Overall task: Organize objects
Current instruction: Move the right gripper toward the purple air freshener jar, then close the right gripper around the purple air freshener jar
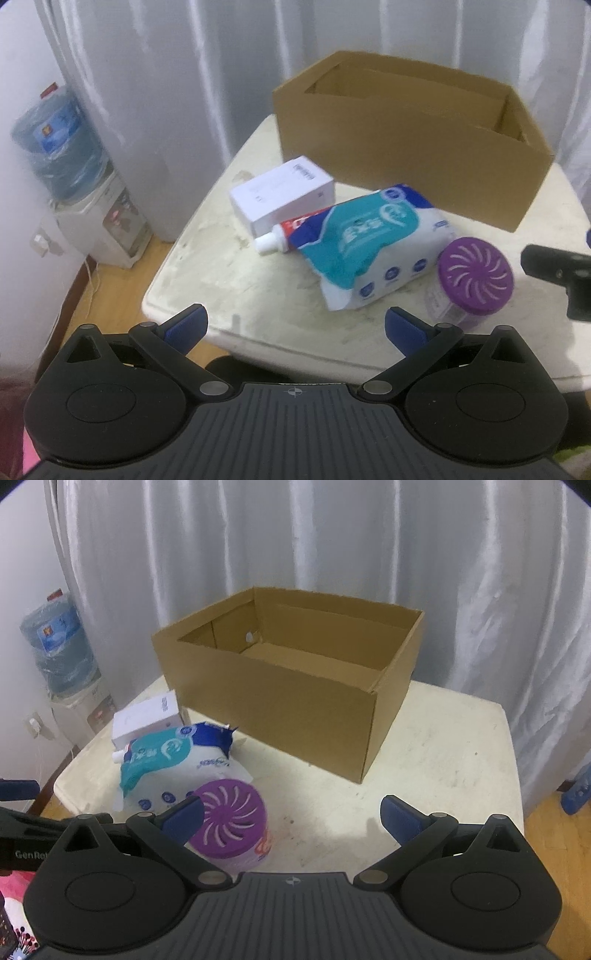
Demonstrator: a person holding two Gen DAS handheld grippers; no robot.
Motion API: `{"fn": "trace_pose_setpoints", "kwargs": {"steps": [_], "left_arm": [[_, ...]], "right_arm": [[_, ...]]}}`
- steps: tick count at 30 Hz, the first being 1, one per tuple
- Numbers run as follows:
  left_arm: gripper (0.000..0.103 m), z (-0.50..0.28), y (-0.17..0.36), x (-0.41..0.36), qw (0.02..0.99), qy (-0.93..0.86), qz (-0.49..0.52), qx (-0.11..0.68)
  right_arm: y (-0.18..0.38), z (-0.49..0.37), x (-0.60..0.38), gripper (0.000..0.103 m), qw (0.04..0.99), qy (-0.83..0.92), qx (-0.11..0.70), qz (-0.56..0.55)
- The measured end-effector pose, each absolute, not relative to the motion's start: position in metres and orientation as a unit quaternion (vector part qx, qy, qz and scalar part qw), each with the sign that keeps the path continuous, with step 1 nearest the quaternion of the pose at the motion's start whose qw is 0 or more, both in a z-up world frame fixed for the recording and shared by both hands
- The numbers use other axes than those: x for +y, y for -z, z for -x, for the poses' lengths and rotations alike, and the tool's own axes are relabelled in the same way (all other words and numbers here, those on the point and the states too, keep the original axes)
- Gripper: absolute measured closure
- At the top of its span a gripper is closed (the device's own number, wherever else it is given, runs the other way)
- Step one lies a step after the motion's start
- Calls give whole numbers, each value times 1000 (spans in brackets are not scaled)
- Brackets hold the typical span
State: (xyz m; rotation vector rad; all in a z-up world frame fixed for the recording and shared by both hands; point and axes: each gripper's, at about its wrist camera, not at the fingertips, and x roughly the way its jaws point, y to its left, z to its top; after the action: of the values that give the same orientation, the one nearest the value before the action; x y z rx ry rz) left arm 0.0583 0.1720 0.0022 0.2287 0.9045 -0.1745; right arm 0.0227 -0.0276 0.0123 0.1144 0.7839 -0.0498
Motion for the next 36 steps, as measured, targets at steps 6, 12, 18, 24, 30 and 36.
{"fn": "trace_pose_setpoints", "kwargs": {"steps": [6, 12, 18, 24, 30, 36], "left_arm": [[0, -47, -4, 163, 907, 139, -82, 389], [0, -39, 4, 139, 901, 173, -91, 386], [3, -32, 17, 111, 891, 205, -114, 388], [4, -35, 34, 92, 873, 226, -136, 410], [7, -43, 47, 85, 860, 238, -152, 424], [20, -48, 51, 82, 858, 246, -158, 423]], "right_arm": [[-15, -21, -57, 0, 928, -32, 356, -104], [-9, -28, -80, 0, 924, -61, 349, -145], [5, -38, -85, 0, 910, -106, 358, -181], [20, -51, -81, 1, 897, -140, 372, -194], [31, -61, -81, 11, 879, -165, 394, -211], [39, -67, -82, 23, 863, -182, 412, -228]]}}
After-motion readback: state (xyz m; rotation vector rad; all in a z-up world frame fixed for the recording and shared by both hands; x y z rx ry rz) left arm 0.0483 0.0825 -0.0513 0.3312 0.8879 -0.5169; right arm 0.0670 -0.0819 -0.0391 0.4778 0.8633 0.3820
